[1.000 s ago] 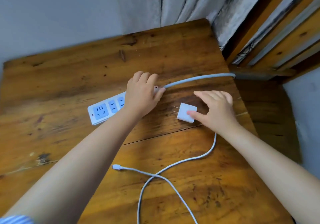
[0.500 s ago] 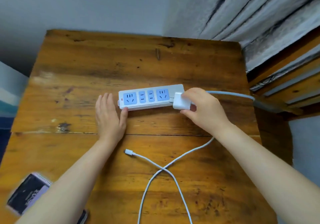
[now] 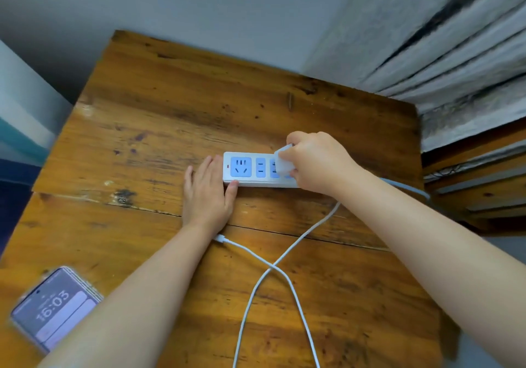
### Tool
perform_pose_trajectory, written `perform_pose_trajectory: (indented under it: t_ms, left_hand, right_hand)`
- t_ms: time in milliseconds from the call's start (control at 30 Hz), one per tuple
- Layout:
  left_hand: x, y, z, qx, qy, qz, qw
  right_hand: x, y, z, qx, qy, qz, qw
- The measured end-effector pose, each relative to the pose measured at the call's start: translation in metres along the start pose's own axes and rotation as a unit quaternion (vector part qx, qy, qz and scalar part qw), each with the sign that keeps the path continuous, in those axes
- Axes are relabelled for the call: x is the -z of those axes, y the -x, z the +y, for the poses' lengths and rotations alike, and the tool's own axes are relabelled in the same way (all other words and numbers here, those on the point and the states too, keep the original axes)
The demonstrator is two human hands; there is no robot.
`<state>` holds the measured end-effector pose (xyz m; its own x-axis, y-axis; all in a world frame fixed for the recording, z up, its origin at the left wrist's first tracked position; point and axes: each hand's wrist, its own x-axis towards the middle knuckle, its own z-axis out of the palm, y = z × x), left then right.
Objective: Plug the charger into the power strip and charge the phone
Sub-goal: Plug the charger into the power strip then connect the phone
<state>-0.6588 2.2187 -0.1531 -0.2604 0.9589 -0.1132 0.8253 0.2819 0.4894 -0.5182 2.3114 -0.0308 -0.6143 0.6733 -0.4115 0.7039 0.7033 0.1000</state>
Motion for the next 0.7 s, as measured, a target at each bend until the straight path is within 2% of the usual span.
perform_pose_trajectory:
  t_ms: [300,567,700]
  left_hand:
    - [0.002,-0.001,0.0,-0.019,0.031,-0.006,0.999]
    - [0.0,-0.002,-0.001,-0.015,0.029,-0.01,0.999]
    - [-0.001,-0.002,-0.002,-0.015,0.022,-0.01,1.0]
  right_hand:
    - [0.009,-0.012,-0.01,0.011,0.065,-0.046,0.997]
    - [0.007,-0.013,-0.018,-0.042,0.027,-0.065,0.997]
    - [0.007,-0.018,-0.026,-0.04,0.003,-0.058,0.997]
